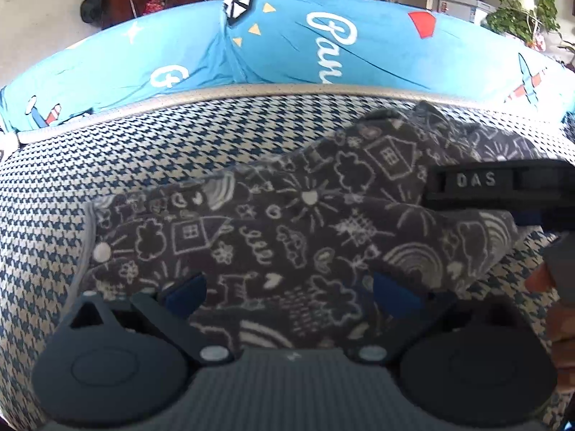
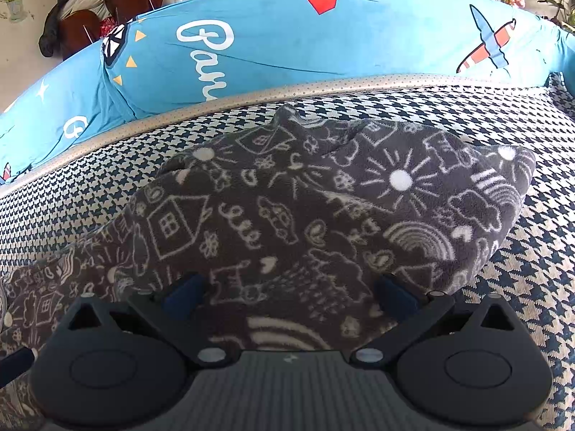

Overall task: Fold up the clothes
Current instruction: 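Press the right gripper along the grey doodle jacket bundle to flatten it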

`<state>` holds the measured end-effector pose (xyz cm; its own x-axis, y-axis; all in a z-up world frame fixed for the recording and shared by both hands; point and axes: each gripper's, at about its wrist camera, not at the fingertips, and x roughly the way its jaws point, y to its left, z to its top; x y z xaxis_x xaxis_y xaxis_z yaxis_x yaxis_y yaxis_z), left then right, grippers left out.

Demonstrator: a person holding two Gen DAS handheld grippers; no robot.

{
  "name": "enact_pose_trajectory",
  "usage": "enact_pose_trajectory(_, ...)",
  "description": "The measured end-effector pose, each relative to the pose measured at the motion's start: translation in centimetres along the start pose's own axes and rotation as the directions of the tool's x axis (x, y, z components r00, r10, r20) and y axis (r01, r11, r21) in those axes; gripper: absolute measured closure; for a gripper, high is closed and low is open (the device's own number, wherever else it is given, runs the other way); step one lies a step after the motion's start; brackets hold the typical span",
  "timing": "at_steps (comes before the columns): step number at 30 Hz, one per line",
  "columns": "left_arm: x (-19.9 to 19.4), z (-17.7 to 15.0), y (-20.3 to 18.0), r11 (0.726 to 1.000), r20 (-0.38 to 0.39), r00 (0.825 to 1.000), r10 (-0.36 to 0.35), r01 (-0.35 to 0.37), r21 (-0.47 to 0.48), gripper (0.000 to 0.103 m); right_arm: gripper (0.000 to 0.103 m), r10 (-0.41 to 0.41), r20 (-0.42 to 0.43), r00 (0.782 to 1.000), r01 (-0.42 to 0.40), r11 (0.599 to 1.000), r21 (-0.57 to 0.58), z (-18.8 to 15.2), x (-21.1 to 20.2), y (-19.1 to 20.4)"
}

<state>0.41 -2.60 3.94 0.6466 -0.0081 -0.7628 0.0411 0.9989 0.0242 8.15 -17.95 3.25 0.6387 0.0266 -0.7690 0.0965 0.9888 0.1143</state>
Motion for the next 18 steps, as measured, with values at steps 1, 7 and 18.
enact_pose_trajectory(1, 0.3, -0.2, -0.3, 1.000, -0.010, 1.000, 0.001, -0.001, 0.004, 0.000, 0.000, -0.001, -0.001, 1.000, 0.001, 1.000, -0.001, 0.0, 0.0, 0.0)
enact_pose_trajectory(7, 1.0, -1.1, -1.2, 0.999, -0.005, 1.000, 0.024, -0.024, 0.032, 0.000, 0.000, -0.004, -0.006, 1.000, 0.004, 1.000, -0.008, 0.0, 0.1, 0.1)
enact_pose_trajectory(18, 1.6, -1.7, -1.5, 0.998, 0.013, 0.999, 0.034, -0.034, 0.053, 0.000, 0.000, -0.015, -0.008, 1.000, 0.015, 1.000, -0.018, 0.0, 0.2, 0.4)
